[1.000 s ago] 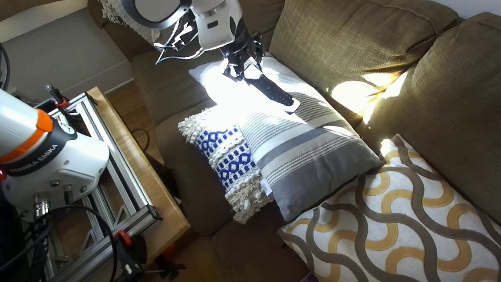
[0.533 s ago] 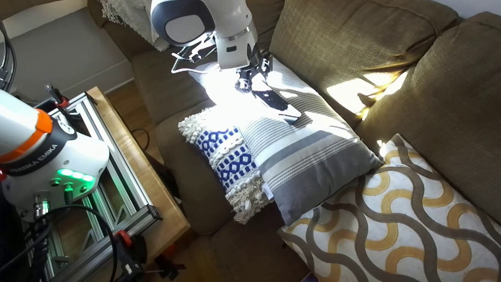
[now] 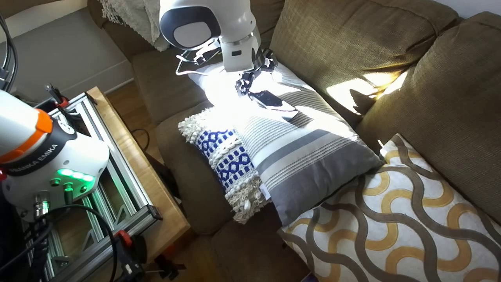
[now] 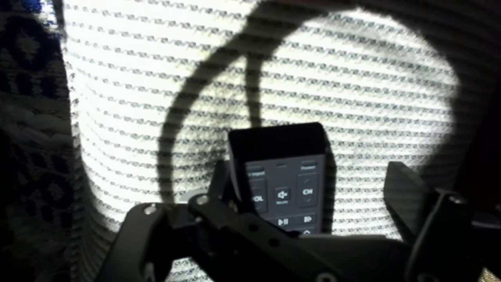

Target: Pull out the remote, then place it on the grey pillow

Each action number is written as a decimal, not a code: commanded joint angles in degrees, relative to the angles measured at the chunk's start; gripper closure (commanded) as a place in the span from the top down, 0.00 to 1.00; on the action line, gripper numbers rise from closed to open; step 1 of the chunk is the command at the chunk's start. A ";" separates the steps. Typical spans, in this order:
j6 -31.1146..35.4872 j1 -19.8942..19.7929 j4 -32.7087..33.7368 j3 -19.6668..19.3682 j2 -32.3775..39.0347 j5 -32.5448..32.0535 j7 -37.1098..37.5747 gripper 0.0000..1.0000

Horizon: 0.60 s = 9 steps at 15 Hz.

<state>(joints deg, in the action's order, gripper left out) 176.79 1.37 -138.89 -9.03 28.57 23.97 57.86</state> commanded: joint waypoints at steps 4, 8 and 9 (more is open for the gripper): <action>1.30 3.21 -6.88 -3.87 -7.08 -0.50 0.24 1.00; -0.01 9.25 -10.80 -11.85 -12.68 -3.16 1.08 1.00; -0.16 11.52 -11.38 -14.87 -13.41 -4.37 1.22 1.00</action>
<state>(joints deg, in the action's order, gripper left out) 177.59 7.15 -146.04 -16.63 20.21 22.89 57.86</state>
